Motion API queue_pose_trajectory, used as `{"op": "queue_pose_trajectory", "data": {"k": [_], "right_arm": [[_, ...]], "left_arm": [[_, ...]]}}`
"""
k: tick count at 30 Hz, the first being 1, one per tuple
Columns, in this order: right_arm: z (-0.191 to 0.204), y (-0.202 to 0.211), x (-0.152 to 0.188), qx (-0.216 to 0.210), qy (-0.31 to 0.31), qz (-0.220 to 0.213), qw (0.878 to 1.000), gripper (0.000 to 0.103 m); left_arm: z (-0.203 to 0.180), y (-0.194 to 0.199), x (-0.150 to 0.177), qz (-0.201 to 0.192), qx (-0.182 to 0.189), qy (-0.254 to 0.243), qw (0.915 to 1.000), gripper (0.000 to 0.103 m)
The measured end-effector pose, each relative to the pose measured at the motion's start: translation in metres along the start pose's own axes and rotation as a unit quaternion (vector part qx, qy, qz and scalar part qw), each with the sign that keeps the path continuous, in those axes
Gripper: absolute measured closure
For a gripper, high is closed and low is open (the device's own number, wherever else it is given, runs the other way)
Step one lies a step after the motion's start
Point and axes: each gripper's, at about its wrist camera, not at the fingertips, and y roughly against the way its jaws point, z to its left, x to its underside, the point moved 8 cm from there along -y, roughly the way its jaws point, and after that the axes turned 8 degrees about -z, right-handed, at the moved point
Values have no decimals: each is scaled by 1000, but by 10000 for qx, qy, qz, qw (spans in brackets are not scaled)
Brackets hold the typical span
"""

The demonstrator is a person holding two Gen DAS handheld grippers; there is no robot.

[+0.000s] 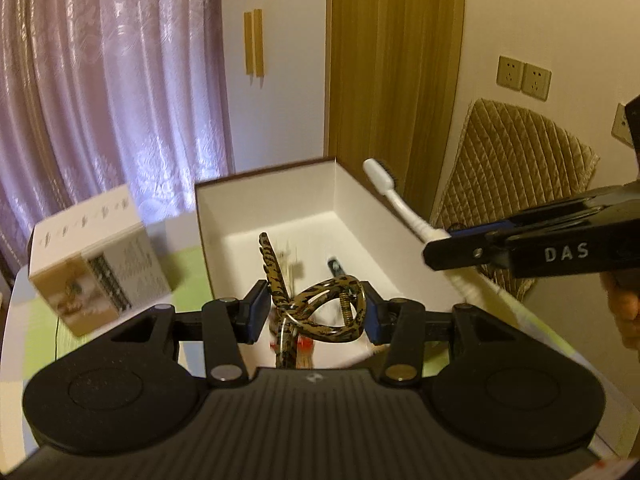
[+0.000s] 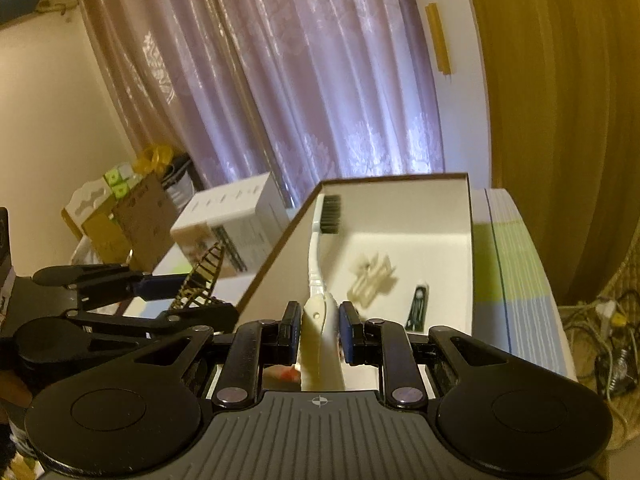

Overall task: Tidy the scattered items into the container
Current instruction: 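Carry the cord and toothbrush over the open box with both tools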

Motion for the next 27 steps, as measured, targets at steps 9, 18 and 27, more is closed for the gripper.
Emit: {"op": "queue_pose_trajectory", "data": {"k": [9, 18, 27], "right_arm": [[-33, -49, -27, 145, -240, 20, 9996, 86], [-67, -107, -20, 406, -366, 443, 9975, 86], [-89, -156, 0, 793, 28, 1026, 9916, 86]], "left_arm": [[12, -59, -27, 53, 108, 26, 9999, 61], [38, -129, -16, 546, 165, 227, 9981, 61], [55, -185, 5, 1080, -9, 329, 9936, 61]]}}
